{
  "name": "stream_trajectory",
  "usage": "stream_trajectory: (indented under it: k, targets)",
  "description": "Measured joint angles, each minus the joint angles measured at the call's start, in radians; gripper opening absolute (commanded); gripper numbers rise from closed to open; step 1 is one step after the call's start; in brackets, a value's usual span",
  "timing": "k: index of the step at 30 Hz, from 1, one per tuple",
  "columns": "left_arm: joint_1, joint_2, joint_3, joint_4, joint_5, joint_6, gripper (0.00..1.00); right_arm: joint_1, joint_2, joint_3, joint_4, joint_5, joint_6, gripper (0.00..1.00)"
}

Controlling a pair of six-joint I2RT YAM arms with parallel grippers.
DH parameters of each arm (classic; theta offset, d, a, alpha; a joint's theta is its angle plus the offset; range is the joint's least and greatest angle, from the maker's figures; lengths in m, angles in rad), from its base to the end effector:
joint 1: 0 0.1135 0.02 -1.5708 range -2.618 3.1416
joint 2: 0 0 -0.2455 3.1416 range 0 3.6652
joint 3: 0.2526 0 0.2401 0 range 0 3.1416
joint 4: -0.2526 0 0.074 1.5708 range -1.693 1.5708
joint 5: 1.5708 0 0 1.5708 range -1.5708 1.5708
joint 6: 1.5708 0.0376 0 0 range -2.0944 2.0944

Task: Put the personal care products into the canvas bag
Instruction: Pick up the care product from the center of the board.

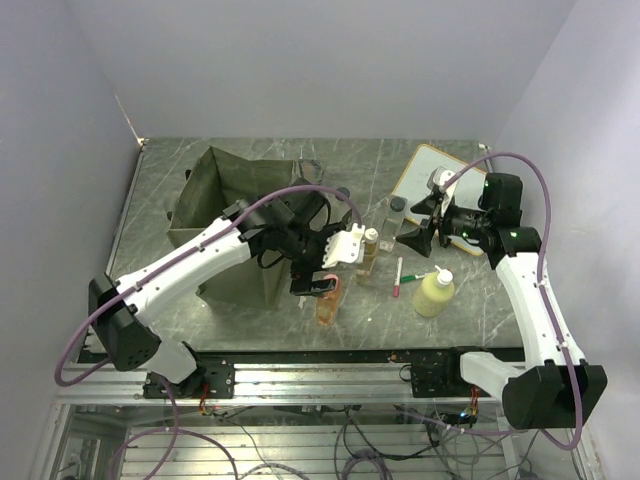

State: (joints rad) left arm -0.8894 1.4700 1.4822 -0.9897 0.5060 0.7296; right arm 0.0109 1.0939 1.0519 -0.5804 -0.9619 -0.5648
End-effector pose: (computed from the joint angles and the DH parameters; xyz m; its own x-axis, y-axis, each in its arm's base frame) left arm 0.1665 -0.2342 0.3320 0.1773 0.7070 -0.6846 0.9818 -0.1755 0.0731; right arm 0.2194 0.0332 0.3261 -0.1324 -0.3076 -0.9423 -0.8802 0.4736 -0.0309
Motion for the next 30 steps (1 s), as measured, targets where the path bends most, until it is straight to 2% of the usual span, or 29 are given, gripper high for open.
stream_trajectory:
  k: [7, 24, 30]
  targets:
    - [-0.005, 0.047, -0.047, 0.035, 0.057, 0.014, 0.89, -0.037, -0.003, -0.092, 0.045, -0.065, -0.005, 0.83]
    - [-0.005, 0.064, -0.092, 0.096, 0.092, 0.023, 0.67, -0.090, -0.058, -0.142, 0.068, -0.109, -0.015, 0.83]
    - [-0.005, 0.063, -0.101, 0.112, 0.093, 0.024, 0.54, -0.097, -0.058, -0.145, 0.068, -0.120, -0.014, 0.83]
